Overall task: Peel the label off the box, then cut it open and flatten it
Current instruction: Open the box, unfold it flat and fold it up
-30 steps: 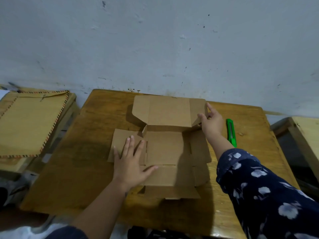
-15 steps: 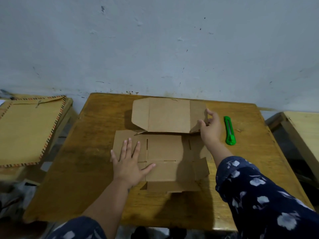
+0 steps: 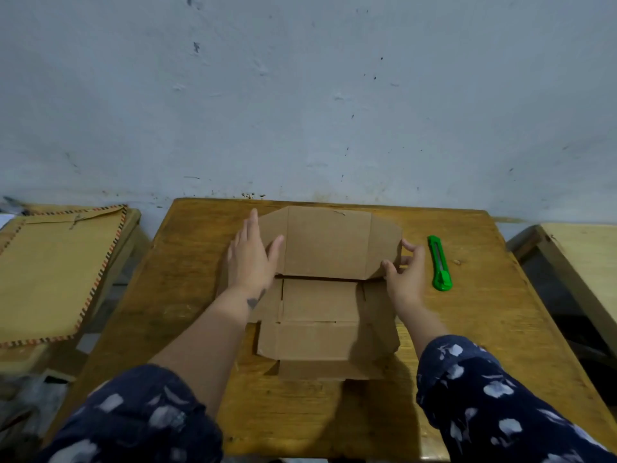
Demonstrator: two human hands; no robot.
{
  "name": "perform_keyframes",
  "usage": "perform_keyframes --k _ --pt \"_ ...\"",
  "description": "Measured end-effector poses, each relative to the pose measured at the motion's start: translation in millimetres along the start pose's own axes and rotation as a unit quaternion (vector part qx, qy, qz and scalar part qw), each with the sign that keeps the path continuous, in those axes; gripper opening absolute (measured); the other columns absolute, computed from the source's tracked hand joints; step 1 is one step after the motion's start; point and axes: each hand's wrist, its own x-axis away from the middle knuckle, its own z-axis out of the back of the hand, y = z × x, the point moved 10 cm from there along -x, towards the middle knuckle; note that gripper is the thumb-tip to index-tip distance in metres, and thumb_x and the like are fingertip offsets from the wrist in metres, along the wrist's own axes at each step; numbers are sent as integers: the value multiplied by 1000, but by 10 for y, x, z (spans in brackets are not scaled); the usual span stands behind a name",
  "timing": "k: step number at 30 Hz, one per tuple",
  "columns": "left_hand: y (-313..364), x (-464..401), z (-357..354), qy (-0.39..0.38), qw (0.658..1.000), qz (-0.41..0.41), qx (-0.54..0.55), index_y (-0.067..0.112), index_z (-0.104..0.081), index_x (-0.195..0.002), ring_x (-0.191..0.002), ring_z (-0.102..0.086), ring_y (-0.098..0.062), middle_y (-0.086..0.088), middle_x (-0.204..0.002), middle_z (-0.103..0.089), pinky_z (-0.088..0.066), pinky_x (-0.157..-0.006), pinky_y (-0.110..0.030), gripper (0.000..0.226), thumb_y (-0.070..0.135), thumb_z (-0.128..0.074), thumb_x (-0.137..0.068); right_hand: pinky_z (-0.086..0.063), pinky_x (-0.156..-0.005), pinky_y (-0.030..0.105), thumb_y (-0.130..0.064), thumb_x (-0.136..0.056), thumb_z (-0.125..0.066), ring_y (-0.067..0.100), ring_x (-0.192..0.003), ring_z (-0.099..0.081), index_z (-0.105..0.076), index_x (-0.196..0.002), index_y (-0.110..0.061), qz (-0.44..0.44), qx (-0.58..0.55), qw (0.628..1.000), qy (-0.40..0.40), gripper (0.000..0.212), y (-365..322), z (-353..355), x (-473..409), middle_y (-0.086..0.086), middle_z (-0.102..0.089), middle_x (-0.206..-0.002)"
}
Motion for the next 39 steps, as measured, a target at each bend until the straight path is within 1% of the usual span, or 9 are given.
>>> perform_keyframes --k 3,6,10,14,19,28,31,36,39 --pt "235 -252 67 10 998 -41 53 23 -40 -142 -128 -46 -19 0 -141 -49 -38 -97 -29 49 40 -46 -96 -42 -58 21 -5 -88 -61 18 -88 -61 -41 -126 -22 -8 -2 1000 -8 46 39 17 -5 0 -57 -92" --pt "308 -368 60 0 998 -60 16 29 -57 -128 -120 -52 -21 0 -131 -58 -45 -91 -32 34 34 -50 -96 -45 -62 22 -10 -89 -61 20 -91 -63 -46 -119 -20 -2 -7 1000 -9 35 -18 65 0 3 -62 -95" --pt "273 -368 117 28 999 -43 17 31 -60 -124 -115 -56 -21 0 -129 -60 -48 -85 -32 31 25 -54 -95 -46 -73 23 -26 -90 -62 14 -97 -59 -61 -112 -20 33 -42 998 18 24 -319 241 -78 -5 -62 -102" --pt "264 -313 159 34 997 -54 34 31 -62 -123 -108 -59 -20 0 -123 -64 -52 -80 -33 31 22 -53 -95 -44 -78 22 -34 -91 -59 6 -98 -54 -67 -115 -26 60 19 997 -51 27 -678 163 -220 -7 -66 -114" --pt "213 -222 167 29 997 -39 56 33 -62 -121 -112 -59 -18 3 -125 -63 -51 -81 -29 29 26 -55 -94 -41 -87 26 -32 -90 -61 12 -107 -52 -70 -112 -18 44 66 989 -126 27 -840 -81 -199 0 -67 -118" --pt "274 -153 56 -107 982 -38 151 24 -67 -94 -83 -55 3 13 -91 -63 -41 -65 -15 14 34 -59 -90 -38 -83 26 -27 -90 -62 12 -96 -52 -69 -111 -13 -16 8 989 -149 27 -534 65 93 -3 -63 -96" --pt "268 -48 9 -131 979 -57 148 20 -70 -97 -87 -57 -5 6 -98 -67 -39 -68 -16 22 36 -56 -92 -39 -87 24 -24 -89 -62 10 -103 -52 -69 -111 -11 -16 -3 989 -147 26 -458 110 215 -2 -64 -105" --pt "65 177 -117 -193 969 -17 155 15 -70 -105 -118 -55 -21 -3 -125 -62 -38 -97 -32 46 50 -42 -95 -46 -99 34 -24 -89 -63 18 -109 -59 -71 -105 -15 0 -15 992 -126 20 -403 173 399 3 -69 -109" --pt "-38 253 -125 -211 964 14 163 22 -69 -110 -112 -58 -24 -3 -119 -66 -41 -103 -44 57 62 -34 -92 -45 -97 30 -21 -90 -62 14 -107 -58 -69 -109 -11 46 23 992 -114 23 -449 261 548 2 -68 -108"
